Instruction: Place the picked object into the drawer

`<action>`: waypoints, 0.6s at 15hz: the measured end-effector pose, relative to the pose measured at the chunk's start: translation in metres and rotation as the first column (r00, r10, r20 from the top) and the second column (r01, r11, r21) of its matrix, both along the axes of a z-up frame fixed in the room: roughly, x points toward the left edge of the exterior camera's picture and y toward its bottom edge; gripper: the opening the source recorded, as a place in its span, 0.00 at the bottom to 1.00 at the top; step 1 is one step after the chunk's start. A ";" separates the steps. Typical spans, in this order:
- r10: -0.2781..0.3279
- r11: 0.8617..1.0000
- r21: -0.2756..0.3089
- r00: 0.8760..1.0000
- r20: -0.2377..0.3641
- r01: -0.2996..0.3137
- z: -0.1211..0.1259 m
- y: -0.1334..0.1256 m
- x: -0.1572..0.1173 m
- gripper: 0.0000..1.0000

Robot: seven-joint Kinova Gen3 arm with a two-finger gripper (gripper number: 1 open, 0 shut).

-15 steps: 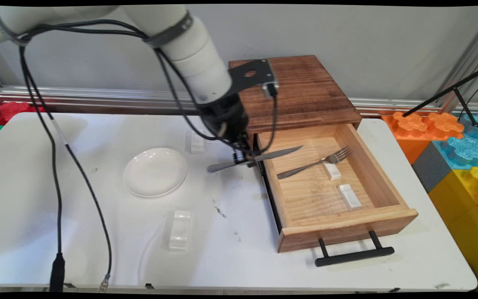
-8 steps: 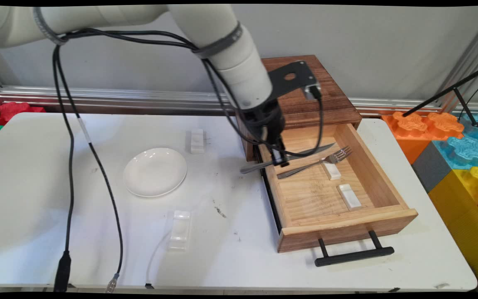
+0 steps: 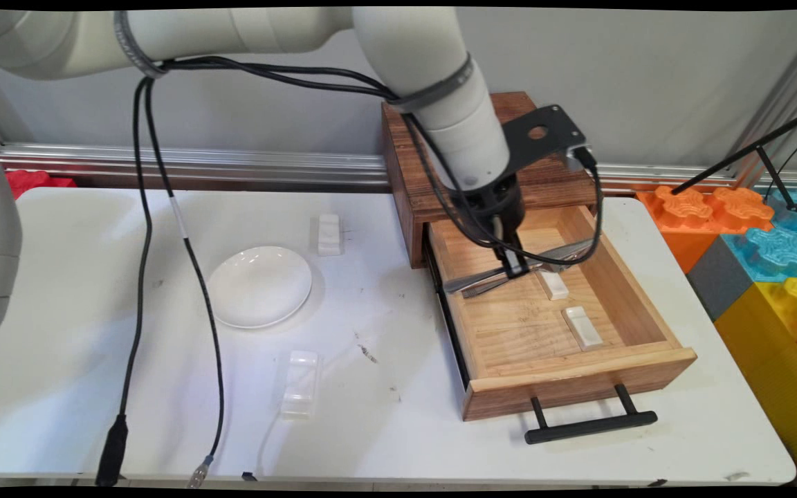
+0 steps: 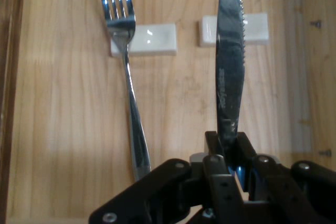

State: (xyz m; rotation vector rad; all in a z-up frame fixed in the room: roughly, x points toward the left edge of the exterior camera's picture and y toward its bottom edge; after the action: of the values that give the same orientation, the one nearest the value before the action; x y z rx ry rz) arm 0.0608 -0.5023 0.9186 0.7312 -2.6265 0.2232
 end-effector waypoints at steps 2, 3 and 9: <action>0.008 1.000 -0.004 1.000 -0.003 -0.008 -0.003 -0.004 -0.011 0.00; 0.012 1.000 -0.004 1.000 -0.004 -0.012 -0.004 -0.005 -0.017 0.00; 0.035 0.999 -0.003 0.999 -0.002 -0.035 -0.014 -0.013 -0.041 0.00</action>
State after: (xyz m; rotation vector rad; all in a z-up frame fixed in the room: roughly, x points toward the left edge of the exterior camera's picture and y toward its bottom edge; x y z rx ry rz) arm 0.0194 -0.5155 0.9049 0.7764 -2.6124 0.2365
